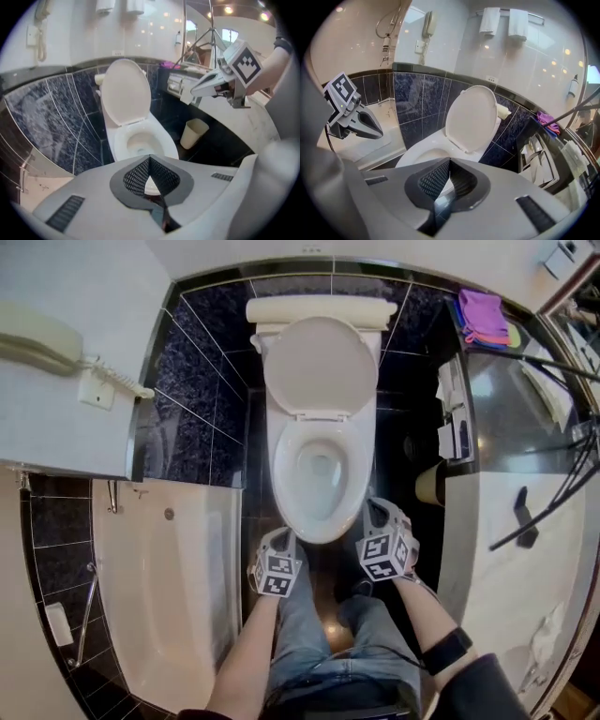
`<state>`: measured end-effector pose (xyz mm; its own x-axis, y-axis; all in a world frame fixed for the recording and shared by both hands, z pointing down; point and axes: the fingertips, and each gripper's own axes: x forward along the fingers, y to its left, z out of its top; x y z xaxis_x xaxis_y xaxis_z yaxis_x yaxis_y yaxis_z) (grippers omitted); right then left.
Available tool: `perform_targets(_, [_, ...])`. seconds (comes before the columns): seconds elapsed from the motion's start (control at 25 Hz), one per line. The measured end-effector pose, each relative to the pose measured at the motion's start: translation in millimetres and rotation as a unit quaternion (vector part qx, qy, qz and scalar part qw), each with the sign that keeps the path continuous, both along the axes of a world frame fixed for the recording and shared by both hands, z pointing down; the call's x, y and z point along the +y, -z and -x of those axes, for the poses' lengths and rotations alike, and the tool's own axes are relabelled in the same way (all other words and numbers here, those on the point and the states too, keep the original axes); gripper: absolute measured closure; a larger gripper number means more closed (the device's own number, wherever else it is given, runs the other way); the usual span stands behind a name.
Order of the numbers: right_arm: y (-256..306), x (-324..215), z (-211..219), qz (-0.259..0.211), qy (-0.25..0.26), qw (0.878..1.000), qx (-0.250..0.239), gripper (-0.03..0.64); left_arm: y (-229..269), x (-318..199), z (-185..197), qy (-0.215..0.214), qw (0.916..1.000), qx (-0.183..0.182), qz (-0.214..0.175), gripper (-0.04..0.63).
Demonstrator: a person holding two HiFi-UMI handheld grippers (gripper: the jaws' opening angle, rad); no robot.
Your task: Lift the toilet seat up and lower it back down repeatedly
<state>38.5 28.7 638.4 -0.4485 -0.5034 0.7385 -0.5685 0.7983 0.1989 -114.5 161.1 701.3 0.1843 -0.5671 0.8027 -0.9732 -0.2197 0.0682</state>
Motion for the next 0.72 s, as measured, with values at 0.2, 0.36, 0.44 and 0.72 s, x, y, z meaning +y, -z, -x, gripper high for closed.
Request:
perform_targets(0.2, [101, 0, 9, 0.000, -0.010, 0.998, -0.058, 0.598, 143, -28, 11, 0.002, 0.9968, -0.003, -0.080, 0.595])
perform_targets(0.36, [176, -7, 9, -0.014, -0.016, 0.995, -0.101, 0.598, 231, -47, 21, 0.015, 0.9911, 0.009, -0.132, 0.595])
perform_targets(0.44, [205, -1, 5, -0.017, -0.014, 0.993, -0.115, 0.598, 268, -47, 26, 0.021, 0.9881, 0.012, -0.152, 0.595])
perform_targets(0.72, [265, 5, -21, -0.042, -0.013, 0.989, -0.140, 0.598, 352, -54, 36, 0.025, 0.9768, 0.019, -0.212, 0.595])
